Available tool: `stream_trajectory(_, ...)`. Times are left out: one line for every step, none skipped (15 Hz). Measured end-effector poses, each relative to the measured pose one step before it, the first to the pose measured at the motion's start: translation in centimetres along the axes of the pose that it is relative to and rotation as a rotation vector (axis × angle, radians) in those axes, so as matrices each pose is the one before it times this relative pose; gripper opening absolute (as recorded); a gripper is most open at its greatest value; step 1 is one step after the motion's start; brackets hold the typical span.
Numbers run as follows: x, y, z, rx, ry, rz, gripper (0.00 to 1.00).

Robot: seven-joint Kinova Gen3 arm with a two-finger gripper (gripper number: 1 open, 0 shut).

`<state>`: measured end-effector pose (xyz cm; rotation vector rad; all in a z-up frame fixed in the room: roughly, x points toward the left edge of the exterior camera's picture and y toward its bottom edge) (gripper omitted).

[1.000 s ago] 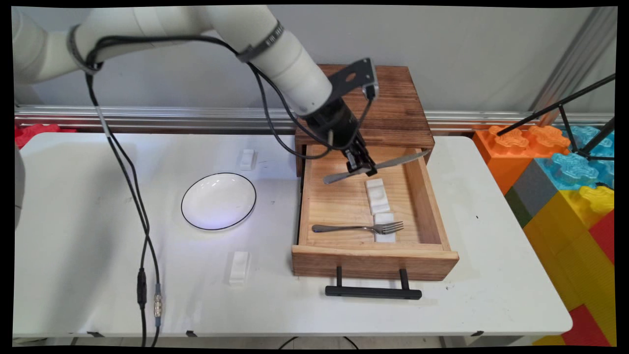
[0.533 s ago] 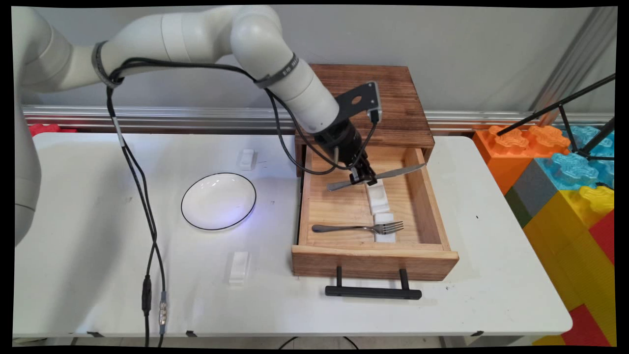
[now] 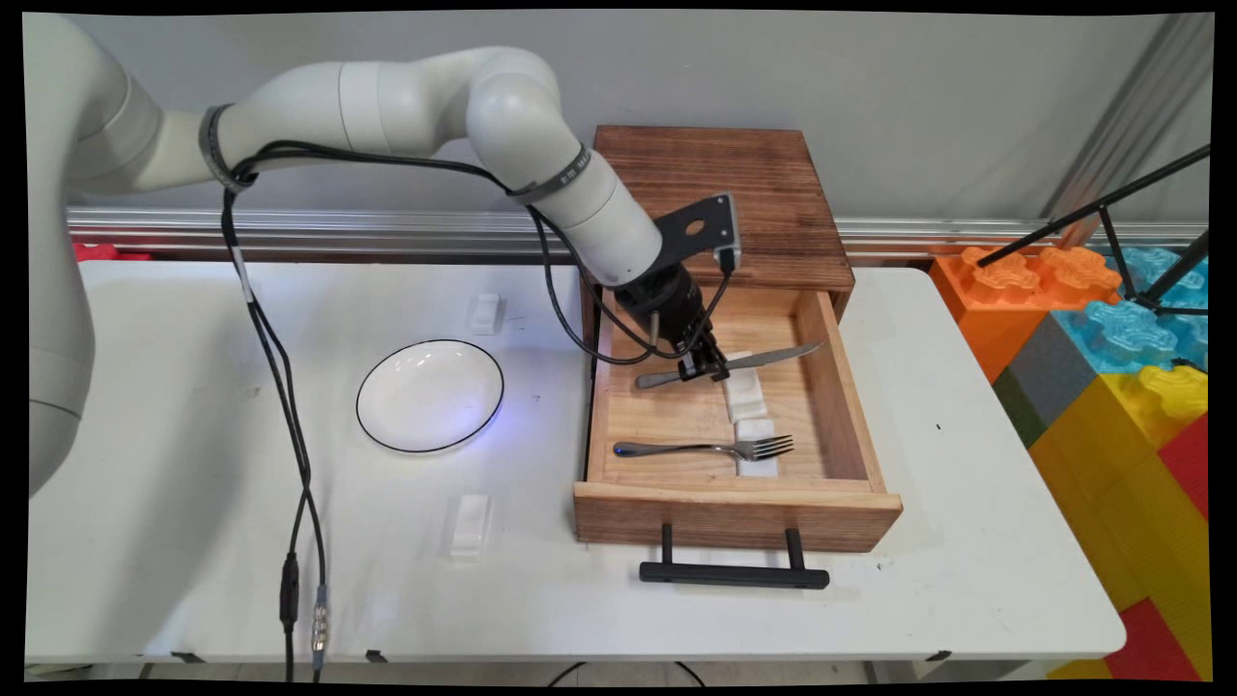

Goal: Place the picked object into the drawer

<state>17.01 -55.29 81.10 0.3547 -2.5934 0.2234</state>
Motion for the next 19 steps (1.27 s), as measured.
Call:
stream_trajectory(-0.236,-0.025,0.201,-0.00102,-0.00374,0.00102,0.00)
stream_trajectory(-0.194,-0.029,0.201,-0.00121,-0.00349,0.00159,0.00)
stream_trajectory(-0.211,-0.017,0.207,-0.00205,-0.00387,0.00195,0.00)
stream_trajectory(-0.170,-0.009,0.173,-0.00177,-0.00330,0.00161,0.00)
stream_trajectory(-0.226,-0.015,0.204,-0.00190,-0.00394,0.00131,0.00)
stream_trajectory(-0.116,0.011,0.117,-0.00152,-0.00190,0.00116,0.00)
stream_trajectory(-0.091,0.004,0.090,-0.00109,-0.00155,0.00109,0.00)
stream_trajectory(-0.129,0.024,0.126,-0.00194,-0.00208,0.00166,0.00)
stream_trajectory(-0.086,0.024,0.082,-0.00147,-0.00131,0.00231,0.00)
stream_trajectory(-0.094,0.036,0.087,-0.00177,-0.00149,0.00346,0.00)
stream_trajectory(-0.099,0.031,0.070,-0.00146,-0.00162,0.00404,0.00)
stream_trajectory(-0.085,0.031,0.045,-0.00119,-0.00128,0.00532,0.00)
stream_trajectory(-0.059,0.041,0.003,-0.00049,-0.00052,0.00684,1.00)
stream_trajectory(-0.055,0.031,-0.013,-0.00028,-0.00097,0.00470,1.00)
stream_trajectory(-0.102,0.052,-0.034,-0.00060,-0.00228,0.00443,1.00)
stream_trajectory(-0.068,0.061,-0.062,-0.00108,-0.00123,0.00349,1.00)
stream_trajectory(-0.019,0.056,-0.100,-0.00050,-0.00107,0.00316,1.00)
stream_trajectory(0.035,0.046,-0.142,0.00018,0.00064,0.00245,1.00)
stream_trajectory(0.122,0.060,-0.231,0.00094,0.00252,0.00179,1.00)
